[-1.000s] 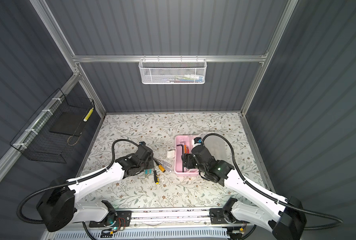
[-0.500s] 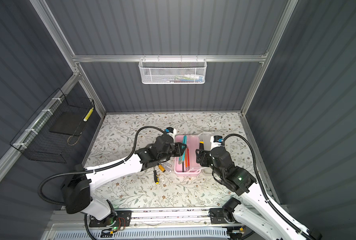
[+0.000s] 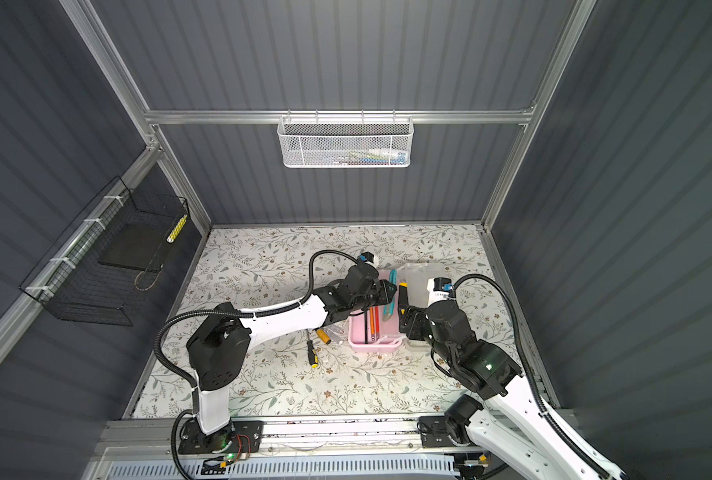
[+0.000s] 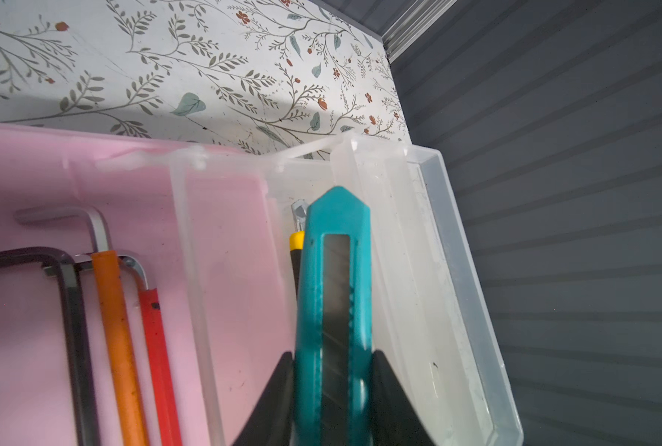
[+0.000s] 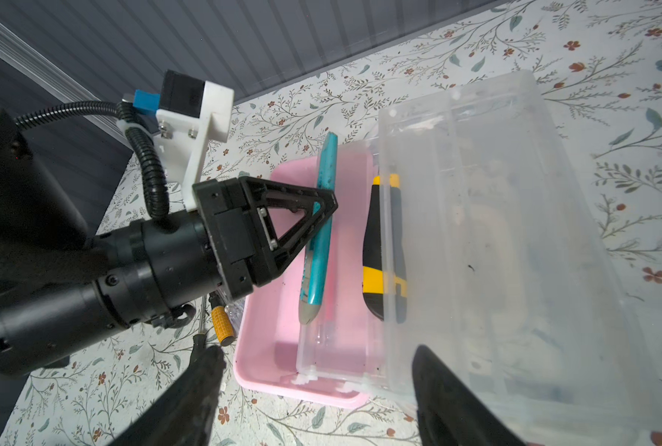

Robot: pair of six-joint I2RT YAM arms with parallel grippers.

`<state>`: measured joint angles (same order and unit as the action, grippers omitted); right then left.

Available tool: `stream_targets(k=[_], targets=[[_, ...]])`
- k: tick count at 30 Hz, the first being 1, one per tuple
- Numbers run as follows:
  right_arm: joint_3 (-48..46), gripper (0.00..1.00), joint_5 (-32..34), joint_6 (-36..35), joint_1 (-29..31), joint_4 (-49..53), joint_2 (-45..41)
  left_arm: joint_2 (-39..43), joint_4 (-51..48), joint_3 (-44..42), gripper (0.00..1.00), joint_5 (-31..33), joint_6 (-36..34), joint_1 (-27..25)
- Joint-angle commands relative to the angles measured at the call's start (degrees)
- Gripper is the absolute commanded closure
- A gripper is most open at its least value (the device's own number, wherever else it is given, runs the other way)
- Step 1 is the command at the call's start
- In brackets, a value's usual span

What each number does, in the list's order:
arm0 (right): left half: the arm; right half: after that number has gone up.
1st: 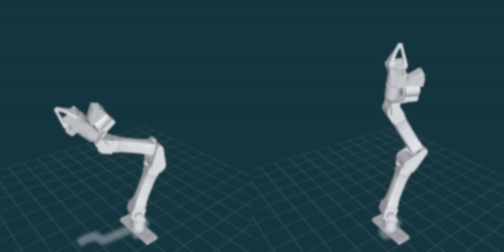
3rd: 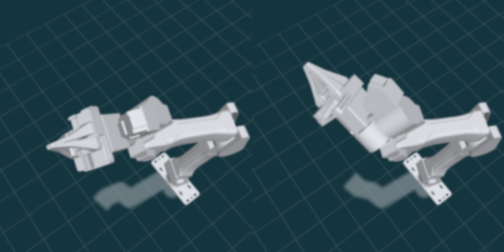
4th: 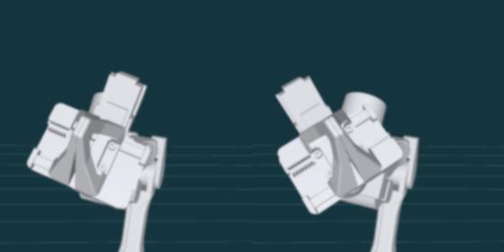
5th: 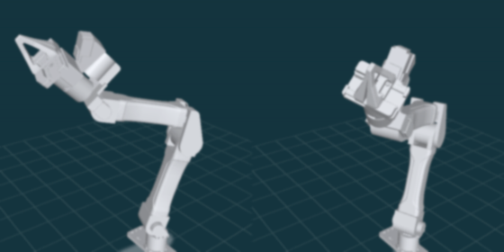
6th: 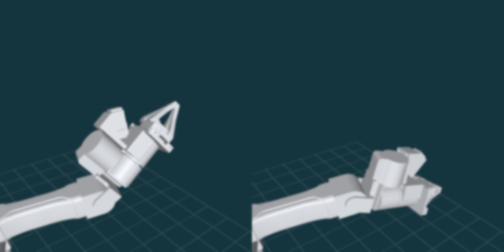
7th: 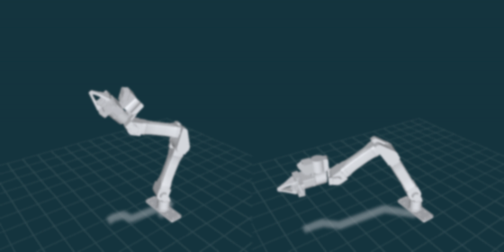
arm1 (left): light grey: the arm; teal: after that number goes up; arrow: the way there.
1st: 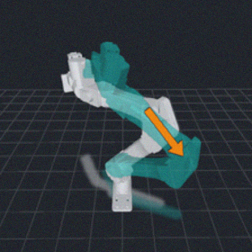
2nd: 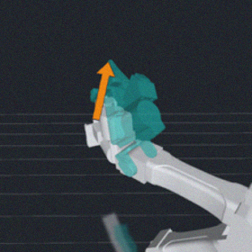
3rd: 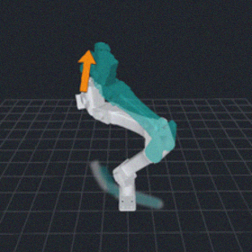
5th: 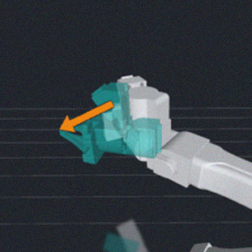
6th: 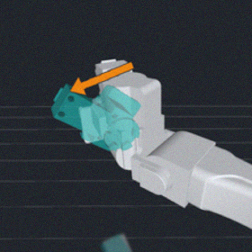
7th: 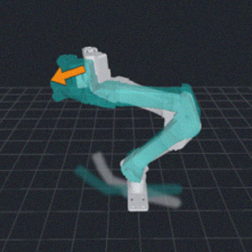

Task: Pack the tool kit
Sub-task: 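Carry the teal box cutter with the left gripper into the pink box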

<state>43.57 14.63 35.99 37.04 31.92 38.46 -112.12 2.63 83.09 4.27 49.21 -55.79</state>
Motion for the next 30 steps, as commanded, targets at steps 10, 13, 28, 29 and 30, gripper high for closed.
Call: stream_targets(k=[10, 13, 28, 29, 30], targets=[[-2.8, 0.23, 1.4, 0.7, -0.5, 0.9, -1.2, -5.5, -8.9, 9.1, 0.73, 5.4, 1.6, -0.6], [-3.0, 0.22, 1.3, 0.6, -0.4, 0.9, -1.2, -6.1, -9.5, 9.4, 0.67, 6.3, 1.9, -0.7], [-1.6, 0.22, 0.2, -1.0, -0.6, 0.7, -0.8, -5.1, -11.4, 10.3, 0.58, 7.8, -2.8, -1.0], [-1.3, 0.22, -0.1, -1.3, -0.6, 0.7, -0.3, -3.9, -11.2, 9.5, 0.56, 8.4, -3.9, -1.0], [-1.1, 0.22, -0.2, -1.5, -0.5, 0.9, 0.2, -2.3, -10.2, 8.2, 0.54, 9.0, -4.9, -1.0]])
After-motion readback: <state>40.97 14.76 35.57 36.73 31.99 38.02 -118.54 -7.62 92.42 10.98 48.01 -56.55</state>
